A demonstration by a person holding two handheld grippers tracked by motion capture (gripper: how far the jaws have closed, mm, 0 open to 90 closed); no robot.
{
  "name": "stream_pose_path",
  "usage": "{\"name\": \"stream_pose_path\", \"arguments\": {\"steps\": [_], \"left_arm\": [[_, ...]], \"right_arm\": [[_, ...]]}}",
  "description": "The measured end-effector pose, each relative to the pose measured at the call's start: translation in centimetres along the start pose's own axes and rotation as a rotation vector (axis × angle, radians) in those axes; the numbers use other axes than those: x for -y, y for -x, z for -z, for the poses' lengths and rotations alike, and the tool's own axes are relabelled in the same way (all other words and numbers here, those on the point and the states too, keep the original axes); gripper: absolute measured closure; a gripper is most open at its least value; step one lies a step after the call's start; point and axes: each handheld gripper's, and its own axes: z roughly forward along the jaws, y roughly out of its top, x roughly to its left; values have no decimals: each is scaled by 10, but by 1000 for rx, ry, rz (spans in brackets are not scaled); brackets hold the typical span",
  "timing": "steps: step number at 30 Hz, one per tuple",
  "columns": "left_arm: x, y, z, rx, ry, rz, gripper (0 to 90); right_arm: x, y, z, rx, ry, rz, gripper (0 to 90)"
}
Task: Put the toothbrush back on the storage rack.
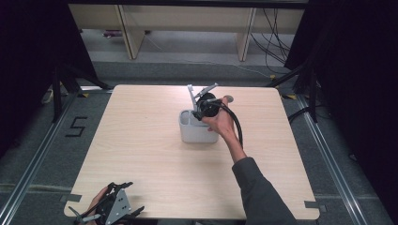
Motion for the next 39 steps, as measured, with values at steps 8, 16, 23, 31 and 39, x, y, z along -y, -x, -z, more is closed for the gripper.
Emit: {"name": "stream_pose_path", "arguments": {"steps": [8, 16, 23, 31, 39], "left_arm": [[0, -1, 0, 10, 0, 0, 154], [0, 0, 0, 2, 12, 13, 154], [0, 0, -1, 9, 17, 12, 154], [0, 0, 0, 5, -1, -2, 154], [0, 0, -1, -4, 14, 13, 154]], "right_arm": [[2, 0, -8, 12, -48, 2, 669], [3, -3, -15, 3, -56, 3, 666], [4, 1, -15, 4, -57, 66, 660], [3, -4, -9, -17, -49, 24, 633], [8, -3, 0, 1, -16, 64, 619]]}}
